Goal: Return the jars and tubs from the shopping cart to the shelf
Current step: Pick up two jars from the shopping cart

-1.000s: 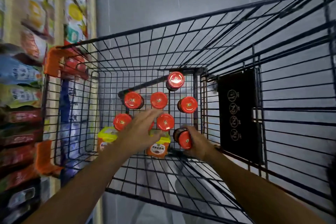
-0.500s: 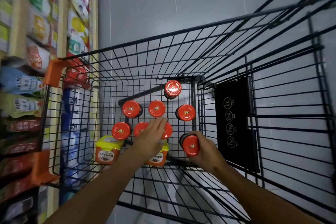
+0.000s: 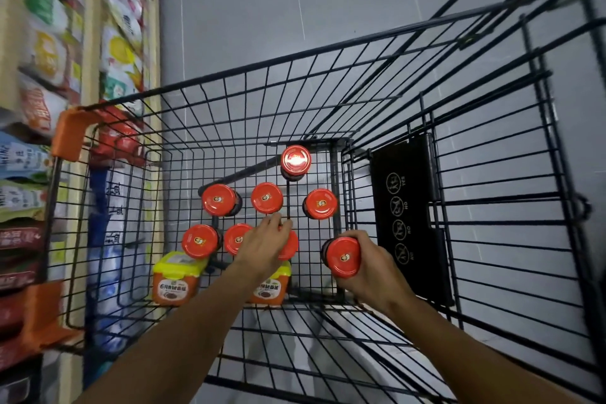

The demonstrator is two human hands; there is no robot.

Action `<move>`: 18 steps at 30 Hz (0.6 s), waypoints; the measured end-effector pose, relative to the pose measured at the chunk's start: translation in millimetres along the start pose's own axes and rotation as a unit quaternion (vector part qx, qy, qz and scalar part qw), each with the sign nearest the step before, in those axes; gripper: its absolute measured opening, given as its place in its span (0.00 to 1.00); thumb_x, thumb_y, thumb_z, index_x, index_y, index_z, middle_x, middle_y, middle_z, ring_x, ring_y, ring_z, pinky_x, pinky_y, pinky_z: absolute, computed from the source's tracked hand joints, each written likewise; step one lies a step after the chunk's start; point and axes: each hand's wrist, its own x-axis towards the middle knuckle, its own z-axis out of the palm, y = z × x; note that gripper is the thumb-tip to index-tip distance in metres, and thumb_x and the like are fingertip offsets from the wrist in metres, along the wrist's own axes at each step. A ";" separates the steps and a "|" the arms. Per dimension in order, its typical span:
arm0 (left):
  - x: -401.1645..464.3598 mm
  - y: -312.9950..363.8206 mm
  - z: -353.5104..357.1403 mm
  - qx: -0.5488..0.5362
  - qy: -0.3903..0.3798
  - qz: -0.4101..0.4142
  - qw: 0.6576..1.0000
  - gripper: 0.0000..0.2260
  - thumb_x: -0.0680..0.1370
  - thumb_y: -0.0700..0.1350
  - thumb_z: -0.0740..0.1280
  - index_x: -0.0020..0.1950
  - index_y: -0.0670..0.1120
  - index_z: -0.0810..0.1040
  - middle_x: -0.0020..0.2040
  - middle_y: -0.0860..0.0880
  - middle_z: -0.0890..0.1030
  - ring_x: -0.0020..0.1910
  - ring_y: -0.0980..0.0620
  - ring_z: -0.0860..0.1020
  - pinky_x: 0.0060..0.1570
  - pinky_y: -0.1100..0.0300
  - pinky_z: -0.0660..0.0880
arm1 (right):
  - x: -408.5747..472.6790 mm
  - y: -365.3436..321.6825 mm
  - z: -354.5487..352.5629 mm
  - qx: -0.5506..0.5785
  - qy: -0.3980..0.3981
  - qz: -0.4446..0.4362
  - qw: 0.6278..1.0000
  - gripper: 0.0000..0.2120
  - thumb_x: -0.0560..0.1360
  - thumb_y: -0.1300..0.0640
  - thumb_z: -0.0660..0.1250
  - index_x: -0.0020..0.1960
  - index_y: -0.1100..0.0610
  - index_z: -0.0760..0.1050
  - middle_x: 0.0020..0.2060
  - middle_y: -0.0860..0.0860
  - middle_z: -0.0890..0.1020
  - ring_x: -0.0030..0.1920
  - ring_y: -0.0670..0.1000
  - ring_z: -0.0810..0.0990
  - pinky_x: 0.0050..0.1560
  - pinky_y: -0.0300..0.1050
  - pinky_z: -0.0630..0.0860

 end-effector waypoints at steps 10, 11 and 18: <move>-117.2 9.2 -122.1 -0.357 0.159 -0.009 0.920 0.42 0.67 0.47 0.82 0.74 0.63 0.62 0.65 0.57 0.73 0.58 0.55 0.78 0.54 0.69 0.74 | -73.9 -83.4 -79.4 0.049 0.089 -0.072 0.992 0.35 0.62 0.48 0.83 0.63 0.38 0.69 0.52 0.42 0.83 0.51 0.39 0.82 0.52 0.40 0.82; -133.6 11.4 -142.7 -0.391 0.182 -0.004 0.902 0.41 0.66 0.49 0.82 0.72 0.65 0.64 0.62 0.60 0.75 0.56 0.58 0.78 0.51 0.73 0.72 | -84.5 -98.6 -90.2 0.054 0.106 -0.086 0.989 0.36 0.62 0.48 0.84 0.64 0.39 0.70 0.53 0.42 0.83 0.52 0.39 0.82 0.52 0.38 0.81; -238.5 26.5 -274.0 -0.489 0.378 0.029 0.785 0.43 0.61 0.45 0.85 0.65 0.69 0.65 0.61 0.63 0.75 0.59 0.66 0.77 0.53 0.74 0.75 | -159.7 -229.5 -168.2 0.120 0.215 -0.220 0.944 0.38 0.60 0.41 0.83 0.64 0.41 0.69 0.54 0.35 0.80 0.55 0.38 0.81 0.52 0.32 0.78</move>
